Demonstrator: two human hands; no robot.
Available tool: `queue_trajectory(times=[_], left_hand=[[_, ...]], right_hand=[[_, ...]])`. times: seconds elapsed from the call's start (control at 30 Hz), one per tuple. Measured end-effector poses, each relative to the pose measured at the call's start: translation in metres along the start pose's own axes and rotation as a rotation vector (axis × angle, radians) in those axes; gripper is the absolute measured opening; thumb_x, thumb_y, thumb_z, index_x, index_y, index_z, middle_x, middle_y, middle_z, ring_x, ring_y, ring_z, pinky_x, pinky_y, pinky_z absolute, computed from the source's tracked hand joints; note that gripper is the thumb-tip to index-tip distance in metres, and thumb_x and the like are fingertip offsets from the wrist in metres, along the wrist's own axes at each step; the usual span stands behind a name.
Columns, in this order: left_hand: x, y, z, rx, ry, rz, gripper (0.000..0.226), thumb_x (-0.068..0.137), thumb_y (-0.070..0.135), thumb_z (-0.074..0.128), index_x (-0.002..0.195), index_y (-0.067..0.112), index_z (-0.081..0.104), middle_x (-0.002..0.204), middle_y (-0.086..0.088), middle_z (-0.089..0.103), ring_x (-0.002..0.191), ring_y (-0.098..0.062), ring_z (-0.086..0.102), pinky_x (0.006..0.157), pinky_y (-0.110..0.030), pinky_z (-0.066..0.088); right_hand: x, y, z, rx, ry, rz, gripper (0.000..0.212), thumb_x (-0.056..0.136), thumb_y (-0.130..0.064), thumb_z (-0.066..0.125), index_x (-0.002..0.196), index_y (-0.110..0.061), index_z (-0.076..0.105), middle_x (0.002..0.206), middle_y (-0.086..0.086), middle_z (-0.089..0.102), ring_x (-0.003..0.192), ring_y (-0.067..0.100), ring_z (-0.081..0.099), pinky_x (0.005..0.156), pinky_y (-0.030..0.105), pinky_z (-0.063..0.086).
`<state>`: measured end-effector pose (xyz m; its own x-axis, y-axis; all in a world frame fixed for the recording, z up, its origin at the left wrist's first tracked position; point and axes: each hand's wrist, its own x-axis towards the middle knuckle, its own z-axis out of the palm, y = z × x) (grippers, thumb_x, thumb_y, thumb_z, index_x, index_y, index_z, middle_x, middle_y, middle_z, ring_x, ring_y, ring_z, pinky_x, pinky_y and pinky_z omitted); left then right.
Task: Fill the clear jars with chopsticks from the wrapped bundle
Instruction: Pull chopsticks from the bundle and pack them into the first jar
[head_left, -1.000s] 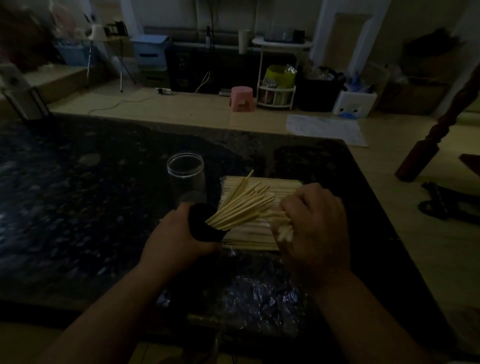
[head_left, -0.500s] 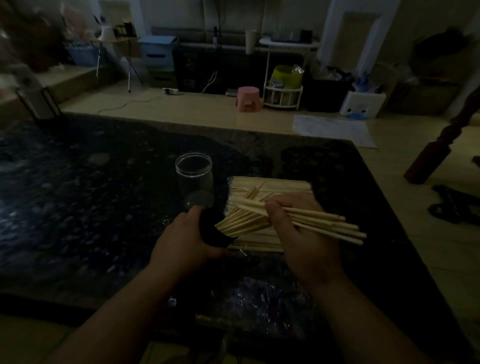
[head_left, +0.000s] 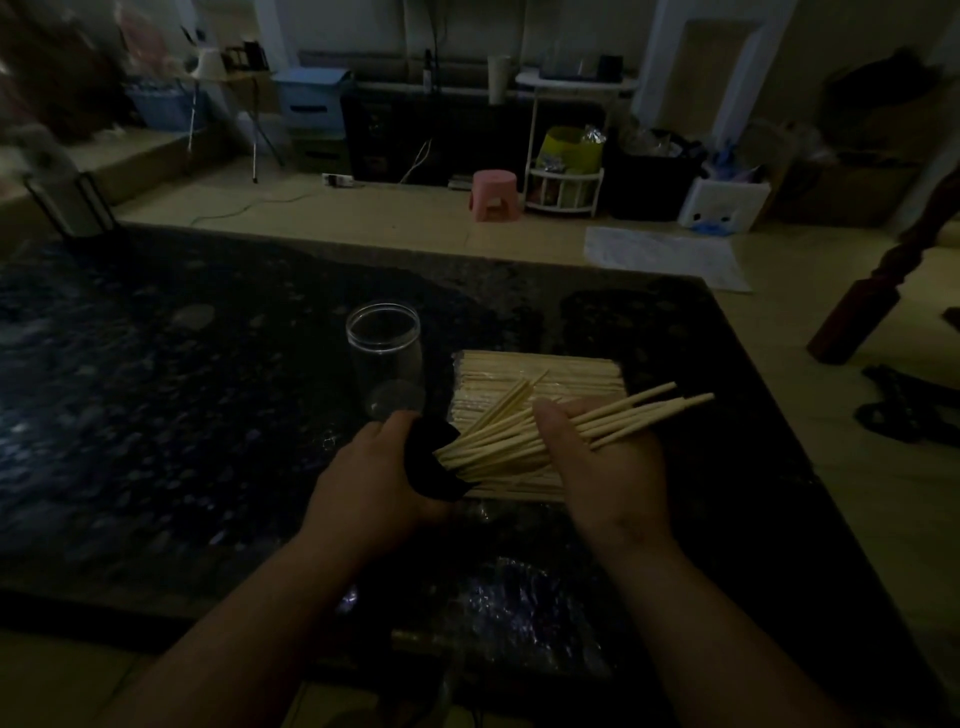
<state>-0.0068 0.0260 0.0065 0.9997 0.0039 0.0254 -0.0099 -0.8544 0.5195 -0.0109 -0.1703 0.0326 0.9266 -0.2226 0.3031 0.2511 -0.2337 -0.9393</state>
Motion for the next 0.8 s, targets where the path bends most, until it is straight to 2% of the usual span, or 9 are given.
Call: queue_trajectory(times=[0.17,0.23,0.33,0.4,0.47,0.57,0.7,0.8], left_hand=[[-0.001,0.001,0.001,0.009,-0.01,0.013,0.076,0.053,0.061,0.08,0.117,0.049,0.041,0.109,0.009,0.05,0.101,-0.015,0.055,0.084,-0.035,0.05],[-0.001,0.0,0.001,0.002,-0.007,0.014,0.076,0.053,0.061,0.081,0.117,0.048,0.043,0.109,0.009,0.051,0.101,-0.015,0.055,0.084,-0.036,0.051],[-0.001,0.001,0.001,0.007,-0.004,0.013,0.075,0.054,0.058,0.081,0.119,0.046,0.044,0.107,0.01,0.049,0.102,-0.016,0.056,0.083,-0.034,0.05],[-0.001,0.002,0.001,0.013,0.001,0.013,0.074,0.056,0.057,0.081,0.119,0.048,0.044,0.102,0.013,0.044,0.101,-0.015,0.055,0.082,-0.032,0.049],[-0.001,0.0,0.001,0.012,-0.003,0.004,0.076,0.056,0.056,0.081,0.122,0.047,0.044,0.103,0.013,0.043,0.102,-0.015,0.055,0.084,-0.033,0.049],[-0.001,-0.002,0.0,0.016,0.004,0.002,0.079,0.055,0.057,0.079,0.123,0.045,0.043,0.104,0.011,0.047,0.102,-0.017,0.056,0.085,-0.036,0.05],[-0.001,0.0,0.0,0.012,0.012,0.007,0.078,0.056,0.056,0.081,0.124,0.047,0.043,0.101,0.012,0.042,0.101,-0.016,0.055,0.081,-0.032,0.048],[-0.001,0.001,0.0,0.02,0.001,0.008,0.078,0.055,0.057,0.081,0.122,0.048,0.042,0.105,0.01,0.046,0.102,-0.016,0.055,0.084,-0.034,0.049]], right_hand=[[0.0,-0.001,0.0,0.037,0.051,0.075,0.023,0.087,-0.024,0.07,0.064,-0.019,0.068,0.063,-0.008,0.069,0.061,-0.003,0.064,0.056,0.01,0.047],[0.0,-0.002,-0.002,-0.006,0.101,0.043,0.025,0.087,-0.026,0.068,0.063,-0.018,0.067,0.057,-0.016,0.065,0.06,-0.009,0.061,0.055,0.005,0.043],[0.001,-0.005,-0.005,-0.058,0.147,-0.016,0.029,0.089,-0.027,0.066,0.061,-0.018,0.064,0.056,-0.015,0.061,0.059,-0.011,0.059,0.056,0.005,0.042],[0.002,-0.007,-0.004,-0.021,0.167,0.025,0.029,0.091,-0.032,0.062,0.063,-0.023,0.062,0.057,-0.009,0.063,0.058,-0.004,0.062,0.058,0.012,0.048],[0.001,-0.011,-0.003,0.096,0.179,0.12,0.028,0.093,-0.033,0.058,0.068,-0.021,0.06,0.052,-0.002,0.063,0.047,0.008,0.061,0.048,0.023,0.051],[0.001,-0.016,-0.002,0.219,0.175,0.179,0.022,0.096,-0.028,0.055,0.078,-0.018,0.06,0.051,-0.001,0.063,0.04,0.011,0.058,0.039,0.021,0.047],[0.003,-0.013,-0.002,0.301,0.051,0.247,0.013,0.091,-0.019,0.064,0.079,-0.013,0.064,0.061,0.003,0.068,0.049,0.015,0.064,0.044,0.025,0.051],[0.002,-0.005,0.001,0.155,-0.033,0.211,0.014,0.079,-0.016,0.078,0.071,-0.016,0.066,0.068,0.002,0.07,0.06,0.013,0.067,0.055,0.026,0.052]])
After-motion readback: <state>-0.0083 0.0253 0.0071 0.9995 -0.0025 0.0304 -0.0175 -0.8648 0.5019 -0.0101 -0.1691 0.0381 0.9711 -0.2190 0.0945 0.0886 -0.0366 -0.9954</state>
